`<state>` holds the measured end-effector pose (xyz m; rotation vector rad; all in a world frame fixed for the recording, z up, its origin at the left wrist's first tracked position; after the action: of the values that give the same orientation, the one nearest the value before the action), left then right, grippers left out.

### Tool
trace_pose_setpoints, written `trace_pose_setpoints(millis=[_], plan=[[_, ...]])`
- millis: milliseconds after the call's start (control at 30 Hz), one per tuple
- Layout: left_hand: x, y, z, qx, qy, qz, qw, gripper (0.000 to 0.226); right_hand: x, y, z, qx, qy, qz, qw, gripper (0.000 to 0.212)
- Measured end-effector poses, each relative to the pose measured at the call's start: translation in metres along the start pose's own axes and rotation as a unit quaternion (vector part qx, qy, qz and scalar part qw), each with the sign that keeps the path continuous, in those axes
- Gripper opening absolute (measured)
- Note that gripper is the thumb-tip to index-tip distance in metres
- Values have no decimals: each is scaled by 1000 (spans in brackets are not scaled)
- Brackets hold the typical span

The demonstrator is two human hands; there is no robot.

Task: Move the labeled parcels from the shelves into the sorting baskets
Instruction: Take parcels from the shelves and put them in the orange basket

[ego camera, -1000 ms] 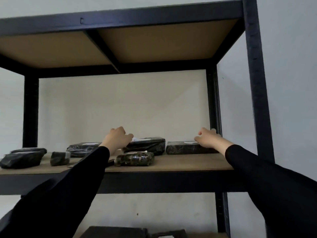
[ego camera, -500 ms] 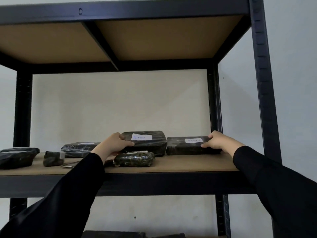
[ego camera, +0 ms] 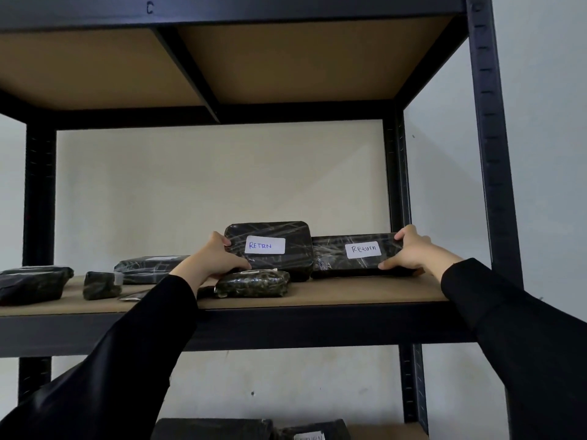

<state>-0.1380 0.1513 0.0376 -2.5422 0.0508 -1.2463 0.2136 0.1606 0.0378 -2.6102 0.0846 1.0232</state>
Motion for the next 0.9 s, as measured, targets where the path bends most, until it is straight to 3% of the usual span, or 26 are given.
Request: trace_pose_setpoints(millis=[367, 500, 633, 733, 833, 900], plan=[[-2, -4, -2, 23, -76, 35, 996, 58, -1, -6, 2, -11, 77, -18, 997, 74], [1, -7, 1, 49, -134, 57, 988, 29, 1, -11, 6, -23, 109, -18, 994, 36], [-2, -9, 0, 71, -159, 47, 984, 44, 1, -14, 10, -12, 120, -20, 992, 46], [-4, -7, -4, 67, -179, 49, 980, 46, -5, -8, 12, 10, 153, -11, 988, 36], [-3, 3, -17, 96, -197, 66, 973, 51, -32, 9, 13, 91, 159, -131, 974, 44], [-4, 10, -36, 106, -226, 73, 966, 40, -63, 37, 22, 70, 112, -215, 968, 38]])
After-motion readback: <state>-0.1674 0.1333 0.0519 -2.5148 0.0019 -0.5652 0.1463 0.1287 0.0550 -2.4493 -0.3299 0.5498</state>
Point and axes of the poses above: each hand's wrist, its own y-axis away from the middle knuckle, its own z-axis out of the palm, x = y × z, the point moved 2 cm from there along -y, towards the middle knuckle, and after that the axes turned 5 degrees about -x, right-handed, at the moved point
